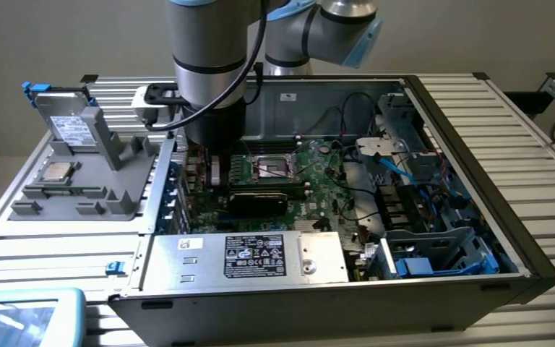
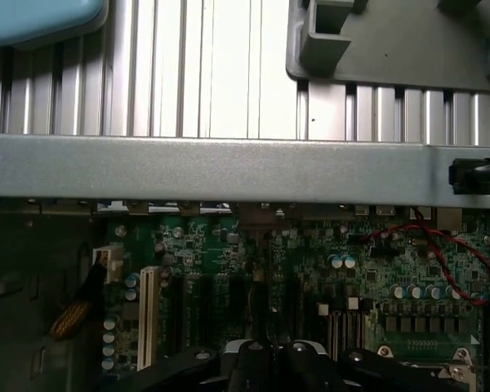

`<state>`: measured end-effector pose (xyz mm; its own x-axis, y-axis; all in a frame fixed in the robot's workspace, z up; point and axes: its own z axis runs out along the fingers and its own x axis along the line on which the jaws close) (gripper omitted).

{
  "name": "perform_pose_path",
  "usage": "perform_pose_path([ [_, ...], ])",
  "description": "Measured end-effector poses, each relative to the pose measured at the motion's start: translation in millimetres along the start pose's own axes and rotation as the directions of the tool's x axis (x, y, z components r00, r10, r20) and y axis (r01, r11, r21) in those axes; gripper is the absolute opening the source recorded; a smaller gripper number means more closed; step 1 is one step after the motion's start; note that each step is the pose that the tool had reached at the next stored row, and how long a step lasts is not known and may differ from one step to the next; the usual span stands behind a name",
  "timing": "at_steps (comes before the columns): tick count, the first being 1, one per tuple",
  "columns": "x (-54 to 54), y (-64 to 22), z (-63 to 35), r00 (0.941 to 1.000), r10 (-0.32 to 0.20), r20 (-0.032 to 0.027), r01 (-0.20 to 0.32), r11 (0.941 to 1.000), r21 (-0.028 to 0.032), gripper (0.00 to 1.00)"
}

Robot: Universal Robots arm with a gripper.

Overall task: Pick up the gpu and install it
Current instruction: 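Press down on the gpu until it lock into place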

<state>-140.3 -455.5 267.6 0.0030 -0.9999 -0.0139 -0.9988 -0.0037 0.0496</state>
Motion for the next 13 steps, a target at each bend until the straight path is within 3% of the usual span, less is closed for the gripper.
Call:
perform_pose_path([
  [13,0.1,-0.2,4.4,1.0000,0.000,0.0000,0.000,0.9999,-0.0100,0.12],
])
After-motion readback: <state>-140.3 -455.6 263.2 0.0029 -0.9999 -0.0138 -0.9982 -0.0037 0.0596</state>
